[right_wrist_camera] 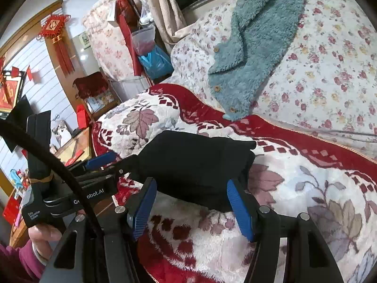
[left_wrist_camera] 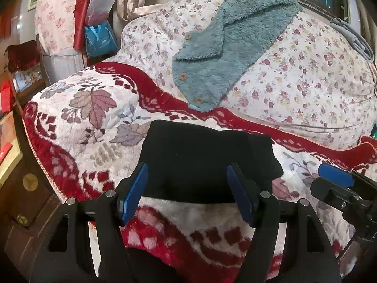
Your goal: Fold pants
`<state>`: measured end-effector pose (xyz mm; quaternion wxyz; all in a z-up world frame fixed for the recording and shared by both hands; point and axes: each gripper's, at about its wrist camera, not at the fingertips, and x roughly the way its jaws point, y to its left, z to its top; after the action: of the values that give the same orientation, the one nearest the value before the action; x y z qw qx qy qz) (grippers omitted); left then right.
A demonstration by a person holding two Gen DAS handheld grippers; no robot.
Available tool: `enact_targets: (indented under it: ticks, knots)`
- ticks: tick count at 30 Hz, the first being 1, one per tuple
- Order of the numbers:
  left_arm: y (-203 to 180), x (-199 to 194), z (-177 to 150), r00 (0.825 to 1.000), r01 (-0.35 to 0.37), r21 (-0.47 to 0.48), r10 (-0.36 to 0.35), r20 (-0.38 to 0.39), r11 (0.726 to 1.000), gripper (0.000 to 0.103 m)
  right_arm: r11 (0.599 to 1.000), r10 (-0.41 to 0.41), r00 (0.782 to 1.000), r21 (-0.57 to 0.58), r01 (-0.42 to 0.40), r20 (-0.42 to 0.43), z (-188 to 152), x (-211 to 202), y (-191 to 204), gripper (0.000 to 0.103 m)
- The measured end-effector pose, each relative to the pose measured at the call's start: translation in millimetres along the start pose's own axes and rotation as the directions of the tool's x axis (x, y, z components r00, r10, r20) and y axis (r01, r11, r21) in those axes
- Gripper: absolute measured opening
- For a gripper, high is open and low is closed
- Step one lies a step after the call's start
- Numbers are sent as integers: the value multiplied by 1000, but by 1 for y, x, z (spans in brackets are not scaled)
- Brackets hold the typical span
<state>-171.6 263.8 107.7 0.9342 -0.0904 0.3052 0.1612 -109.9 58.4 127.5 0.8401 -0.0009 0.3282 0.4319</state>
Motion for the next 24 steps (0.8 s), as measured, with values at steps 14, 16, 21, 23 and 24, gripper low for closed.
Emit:
enact_targets:
  ticks: [14,16,21,23,24]
  knots:
    - [-8,-37,0,996,38,22,-39,84,999,70,998,-57,997,-7,57,44,-6,-41,23,60]
    - [-9,-38,-1,995,42,32,-44,85,999,70,998,-55,997,11,54,54,-5,-44,25,62]
    - [-8,-30,-2,997,39,45,-42,57,998,70,998,-54,997,36,52,60,-6,-38,25,69]
    - [-4,-24,-2,999,29,39,-30,42,999,70,998,-47,997,40,45,54,-3,-29,23,69]
    - [-2,-21,-2,999,25,32,-26,36,999,70,998,-47,998,40,45,48,-2,-24,22,69]
